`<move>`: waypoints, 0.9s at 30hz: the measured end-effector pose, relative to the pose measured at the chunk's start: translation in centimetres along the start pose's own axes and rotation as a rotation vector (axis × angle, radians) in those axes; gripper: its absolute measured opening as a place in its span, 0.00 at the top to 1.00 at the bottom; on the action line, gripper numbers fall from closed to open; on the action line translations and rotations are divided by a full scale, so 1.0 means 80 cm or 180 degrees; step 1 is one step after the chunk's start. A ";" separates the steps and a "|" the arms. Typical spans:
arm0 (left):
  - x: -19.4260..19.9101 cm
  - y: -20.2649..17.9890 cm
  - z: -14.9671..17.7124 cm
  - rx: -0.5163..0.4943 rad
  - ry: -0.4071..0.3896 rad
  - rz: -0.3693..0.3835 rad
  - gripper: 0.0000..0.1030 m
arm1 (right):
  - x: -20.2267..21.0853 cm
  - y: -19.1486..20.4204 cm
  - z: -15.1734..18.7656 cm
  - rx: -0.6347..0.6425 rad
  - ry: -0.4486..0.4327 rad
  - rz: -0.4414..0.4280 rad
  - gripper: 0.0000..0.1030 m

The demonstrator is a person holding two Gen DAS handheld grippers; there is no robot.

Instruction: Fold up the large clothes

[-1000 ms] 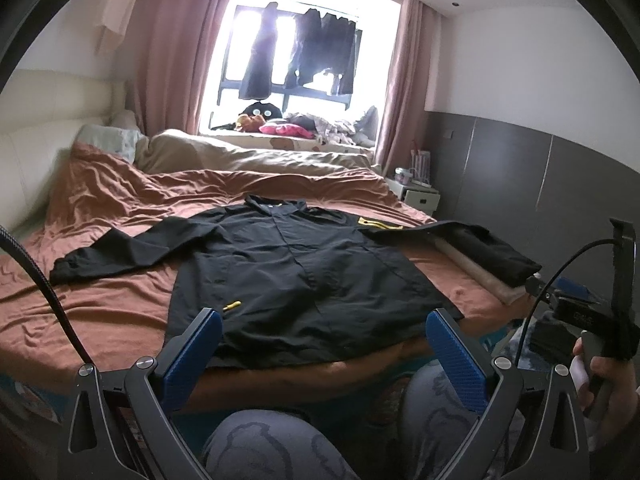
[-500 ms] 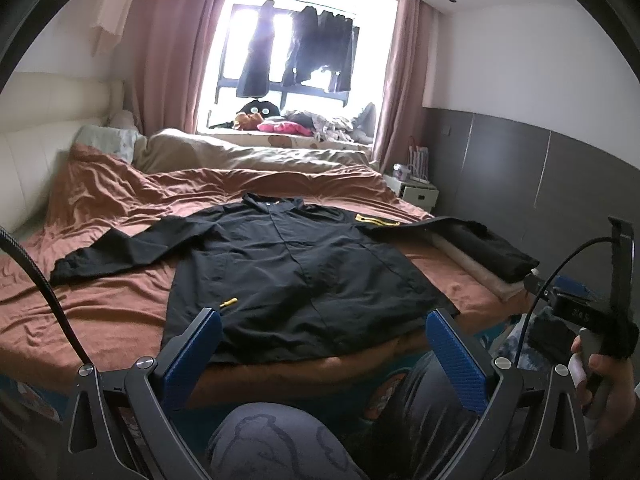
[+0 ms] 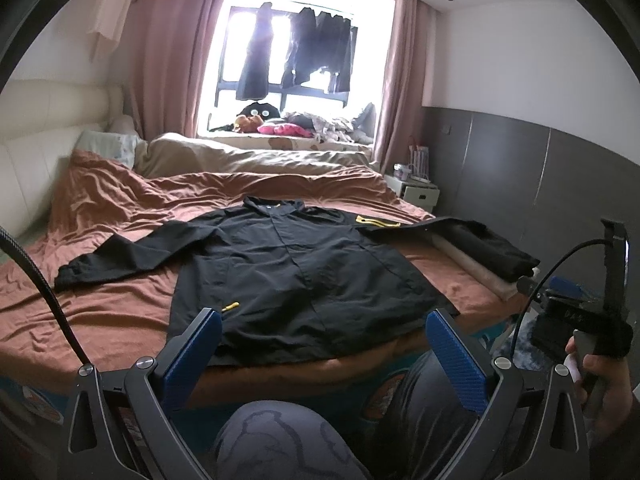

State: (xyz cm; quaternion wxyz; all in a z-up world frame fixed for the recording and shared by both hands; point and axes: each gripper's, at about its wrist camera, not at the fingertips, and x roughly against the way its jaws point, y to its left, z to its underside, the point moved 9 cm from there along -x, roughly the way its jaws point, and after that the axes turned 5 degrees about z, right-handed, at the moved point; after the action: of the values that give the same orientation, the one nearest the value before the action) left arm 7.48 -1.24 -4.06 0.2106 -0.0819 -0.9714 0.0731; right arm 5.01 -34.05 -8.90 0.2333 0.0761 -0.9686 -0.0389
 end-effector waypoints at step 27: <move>-0.088 0.147 -0.051 0.0337 0.0194 -0.0513 0.01 | -0.151 0.075 -0.064 0.0154 0.0209 -0.0432 0.00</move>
State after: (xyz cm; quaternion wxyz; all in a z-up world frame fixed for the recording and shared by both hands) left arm 17.05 9.30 -5.24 0.2493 0.0056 -0.9627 0.1046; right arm 17.19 -26.38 -9.07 0.2599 0.1484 -0.9537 -0.0288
